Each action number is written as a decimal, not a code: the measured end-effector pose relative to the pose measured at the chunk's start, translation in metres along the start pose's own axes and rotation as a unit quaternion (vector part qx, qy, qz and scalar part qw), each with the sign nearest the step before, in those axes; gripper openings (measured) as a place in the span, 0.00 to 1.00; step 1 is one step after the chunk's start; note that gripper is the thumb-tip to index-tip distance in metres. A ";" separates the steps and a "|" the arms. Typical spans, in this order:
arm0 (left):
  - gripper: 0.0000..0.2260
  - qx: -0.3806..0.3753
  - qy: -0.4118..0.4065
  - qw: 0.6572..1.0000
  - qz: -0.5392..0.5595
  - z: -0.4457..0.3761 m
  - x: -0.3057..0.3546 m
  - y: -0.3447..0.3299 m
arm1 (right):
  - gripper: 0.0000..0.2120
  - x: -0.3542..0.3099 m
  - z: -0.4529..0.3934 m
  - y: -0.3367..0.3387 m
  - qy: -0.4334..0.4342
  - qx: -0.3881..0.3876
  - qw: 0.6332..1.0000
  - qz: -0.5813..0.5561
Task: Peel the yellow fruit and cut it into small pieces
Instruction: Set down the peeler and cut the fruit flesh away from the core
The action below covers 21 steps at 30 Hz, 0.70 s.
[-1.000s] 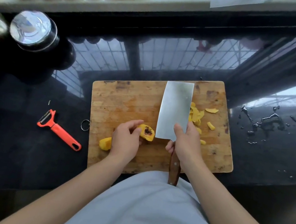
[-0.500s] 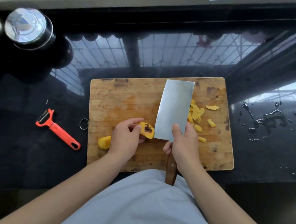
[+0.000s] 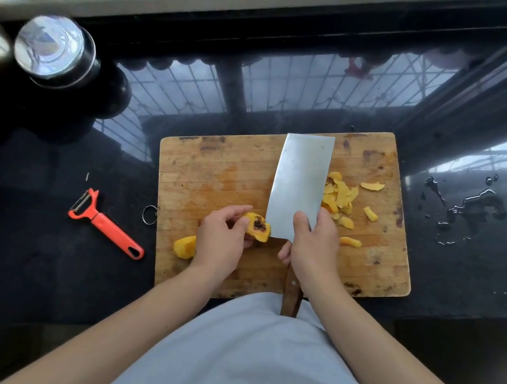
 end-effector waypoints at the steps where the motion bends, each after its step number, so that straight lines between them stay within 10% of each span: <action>1: 0.12 0.000 -0.001 1.000 -0.001 0.000 0.000 0.000 | 0.06 -0.002 0.000 -0.003 0.002 0.002 1.000 0.003; 16: 0.05 0.034 0.003 0.999 0.020 0.002 0.001 0.006 | 0.06 -0.003 0.000 0.001 0.001 -0.022 1.000 -0.003; 21: 0.05 0.066 -0.109 0.988 -0.090 0.000 0.015 0.010 | 0.07 -0.002 0.002 0.004 0.019 -0.049 0.998 0.036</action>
Point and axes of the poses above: each hand's wrist, its own z-axis away from the middle knuckle, its own y-axis out of the back of the hand, x = y × z, the point moved 5 cm from there along -z, towards the middle knuckle, and after that the axes turned 15 degrees about x, right-handed, at the moved point
